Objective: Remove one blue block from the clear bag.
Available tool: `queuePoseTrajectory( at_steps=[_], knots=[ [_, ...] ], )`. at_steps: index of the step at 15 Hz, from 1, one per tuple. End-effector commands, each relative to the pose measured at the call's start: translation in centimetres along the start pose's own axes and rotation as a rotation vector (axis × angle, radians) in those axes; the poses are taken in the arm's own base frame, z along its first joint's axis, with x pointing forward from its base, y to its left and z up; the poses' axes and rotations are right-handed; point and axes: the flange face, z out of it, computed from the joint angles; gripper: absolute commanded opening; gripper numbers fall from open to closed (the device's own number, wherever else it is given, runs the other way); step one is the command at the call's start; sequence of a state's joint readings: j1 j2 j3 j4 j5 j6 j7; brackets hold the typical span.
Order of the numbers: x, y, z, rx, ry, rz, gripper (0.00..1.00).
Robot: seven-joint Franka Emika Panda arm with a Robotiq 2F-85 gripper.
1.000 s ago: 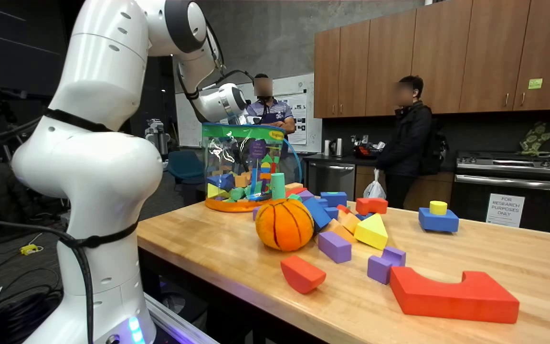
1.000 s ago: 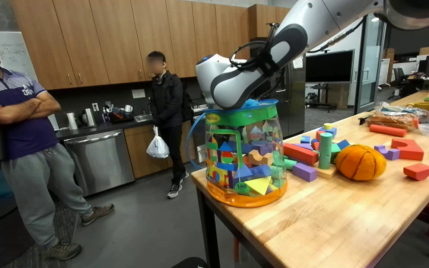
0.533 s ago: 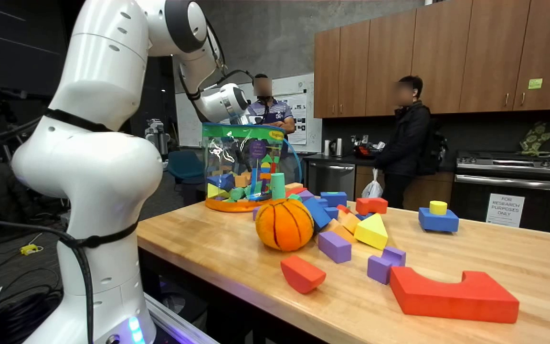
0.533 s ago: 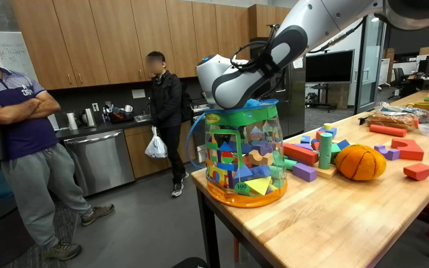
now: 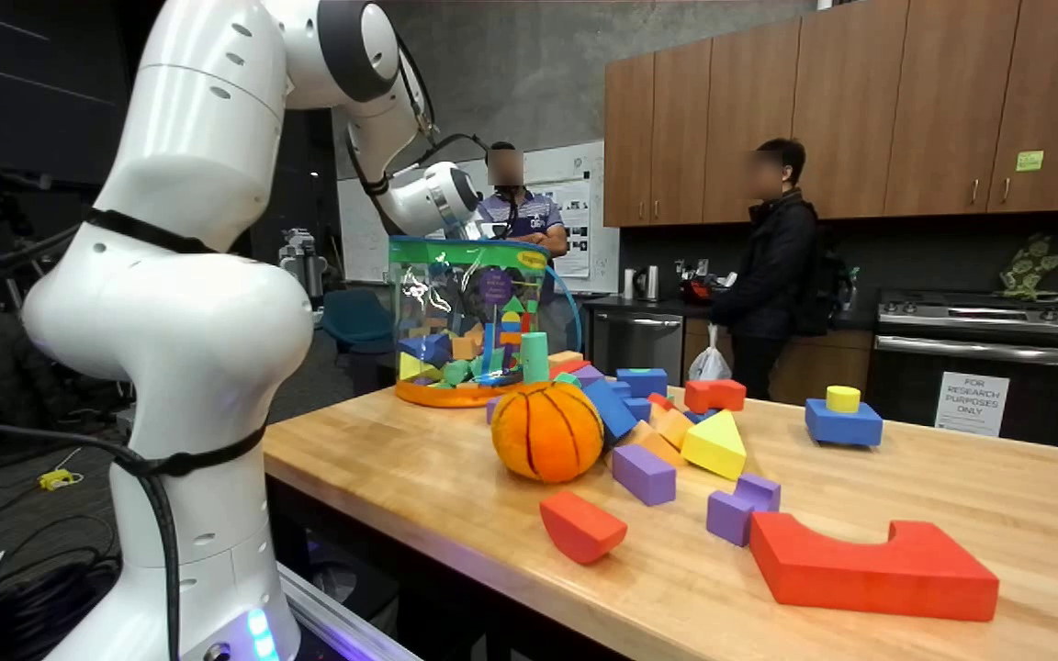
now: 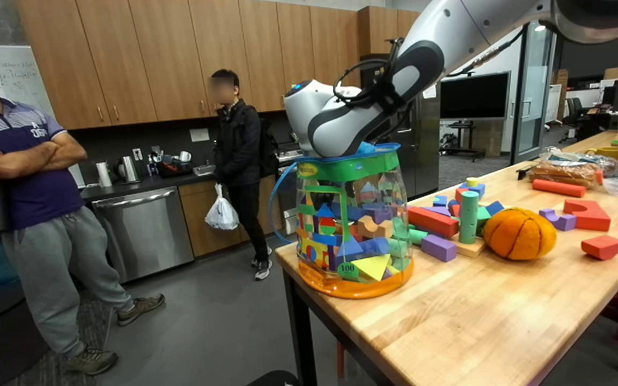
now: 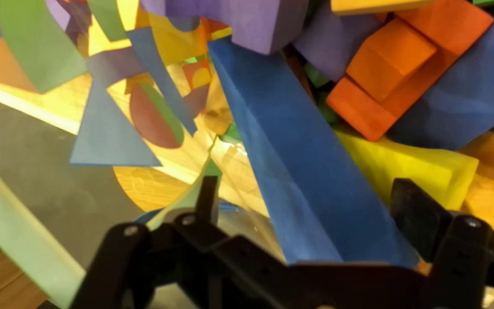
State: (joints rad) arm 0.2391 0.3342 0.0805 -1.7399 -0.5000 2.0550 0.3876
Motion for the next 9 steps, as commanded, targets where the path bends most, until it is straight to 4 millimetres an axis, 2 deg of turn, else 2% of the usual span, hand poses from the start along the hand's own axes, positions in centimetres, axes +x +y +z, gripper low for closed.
queuePoseTrajectory(
  at_steps=[1,2,6,9],
  knots=[
    [0.11,-0.14,-0.02,-0.007,-0.001,0.004,0.73],
    [0.11,-0.17,0.01,-0.007,-0.002,0.003,0.68],
    [0.06,-0.32,0.02,-0.005,-0.005,-0.002,0.35],
    [0.07,-0.19,-0.17,-0.008,-0.001,-0.004,0.28]
  ],
)
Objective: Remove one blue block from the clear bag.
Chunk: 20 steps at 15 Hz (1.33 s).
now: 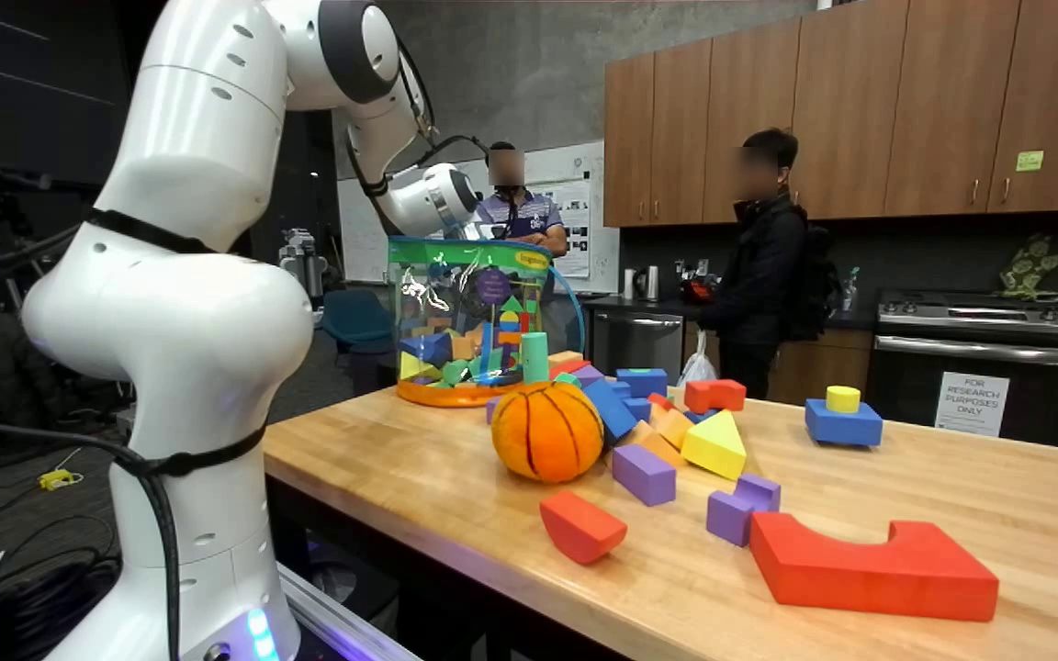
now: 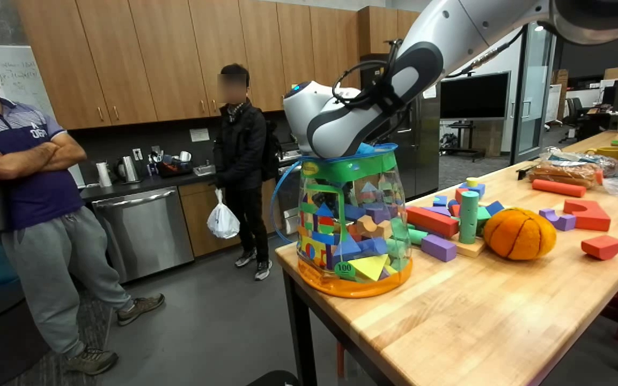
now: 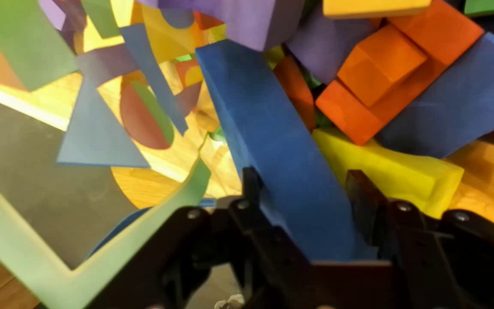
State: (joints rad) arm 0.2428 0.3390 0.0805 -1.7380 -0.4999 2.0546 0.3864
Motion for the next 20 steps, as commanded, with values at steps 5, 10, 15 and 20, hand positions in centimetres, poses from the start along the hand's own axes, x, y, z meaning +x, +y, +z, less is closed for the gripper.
queuePoseTrajectory(
  at_steps=[5,10,15,20],
  knots=[
    [-0.7,0.4,-2.0,-0.006,0.030,-0.006,0.25],
    [-2.3,2.2,-6.0,-0.050,0.146,0.016,0.17],
    [-4.7,4.8,-11.0,-0.118,0.280,0.092,0.16],
    [-7.1,7.6,-16.2,-0.212,0.434,0.221,0.16]
  ],
)
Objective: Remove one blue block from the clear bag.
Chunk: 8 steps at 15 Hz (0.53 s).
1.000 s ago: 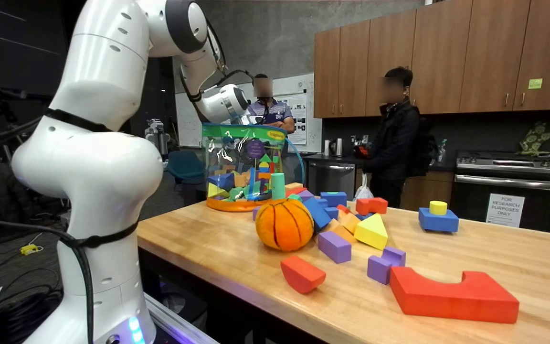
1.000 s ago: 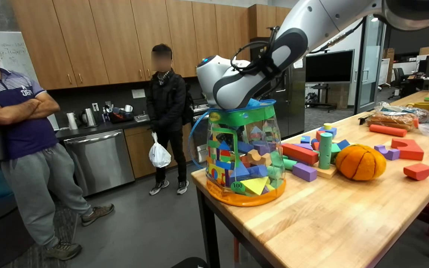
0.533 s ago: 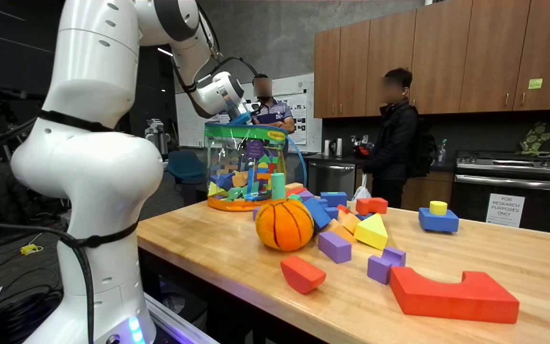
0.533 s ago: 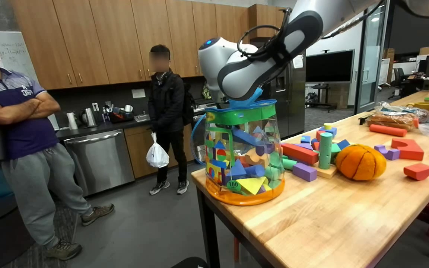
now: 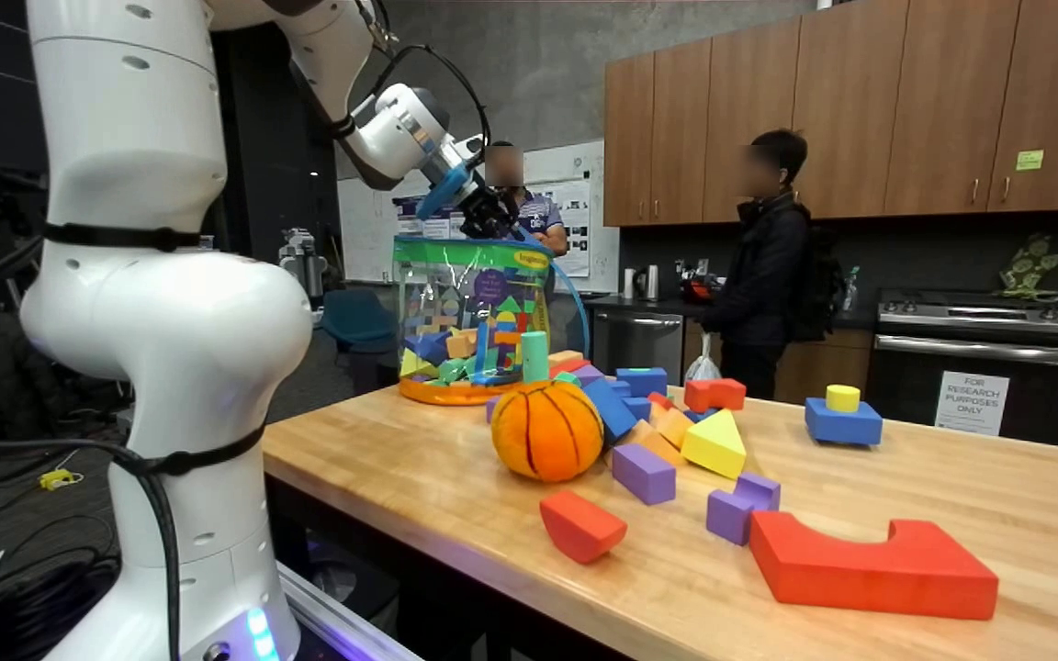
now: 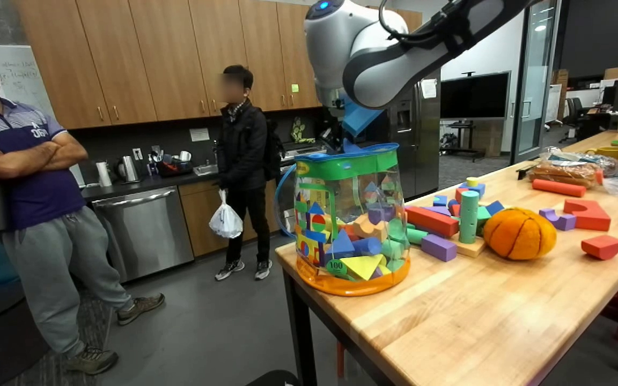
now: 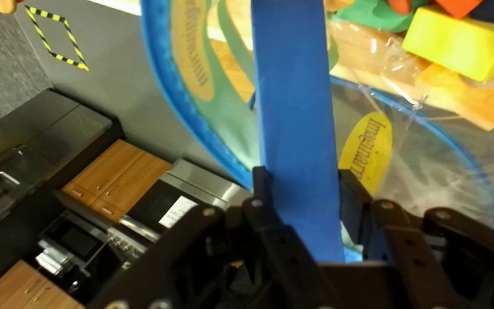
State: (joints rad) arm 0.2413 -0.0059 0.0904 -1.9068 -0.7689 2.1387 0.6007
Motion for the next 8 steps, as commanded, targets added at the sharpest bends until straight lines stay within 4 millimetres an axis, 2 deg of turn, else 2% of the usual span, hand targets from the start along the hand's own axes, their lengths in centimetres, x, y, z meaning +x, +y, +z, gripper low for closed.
queuePoseTrajectory(
  at_steps=[1,8],
  knots=[
    [-1.1,2.8,-3.6,-0.071,0.115,0.093,0.16],
    [-1.2,5.7,-8.4,-0.192,0.317,0.261,0.16]
  ],
)
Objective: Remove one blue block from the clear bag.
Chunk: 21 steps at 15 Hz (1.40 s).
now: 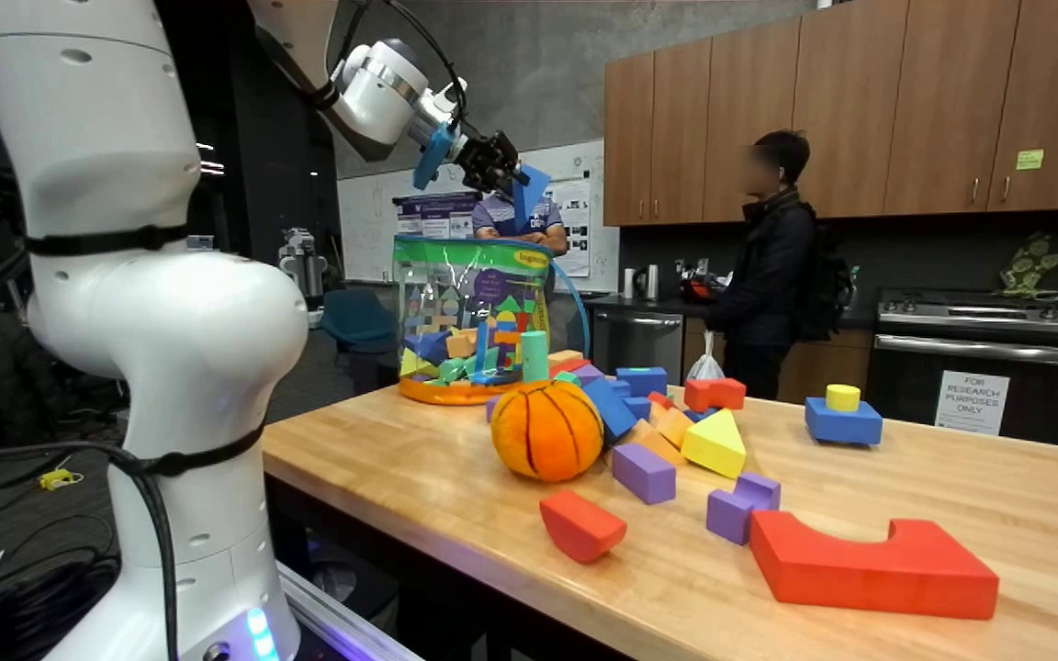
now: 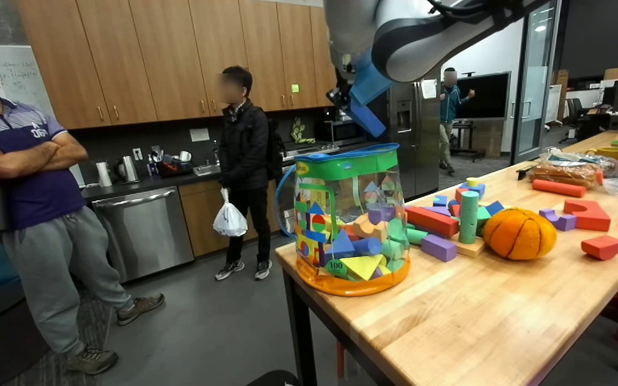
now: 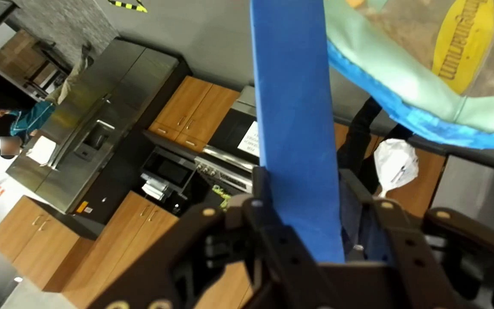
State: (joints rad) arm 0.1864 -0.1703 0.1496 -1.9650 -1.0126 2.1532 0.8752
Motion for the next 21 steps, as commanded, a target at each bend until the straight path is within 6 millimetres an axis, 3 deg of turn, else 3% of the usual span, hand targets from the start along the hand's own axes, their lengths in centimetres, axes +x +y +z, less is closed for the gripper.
queuePoseTrajectory(
  at_steps=[1,4,8,15,20,21],
  knots=[
    [-0.2,1.9,-1.9,-0.063,0.098,0.090,0.16],
    [-0.5,3.3,-1.9,-0.101,0.125,0.161,0.16],
    [-2.9,6.0,0.4,-0.135,0.077,0.268,0.16],
    [-10.3,13.0,7.7,-0.196,-0.049,0.403,0.16],
    [-15.6,17.9,13.2,-0.150,-0.138,0.476,0.16],
    [-16.5,18.4,14.2,-0.124,-0.150,0.487,0.66]
  ],
)
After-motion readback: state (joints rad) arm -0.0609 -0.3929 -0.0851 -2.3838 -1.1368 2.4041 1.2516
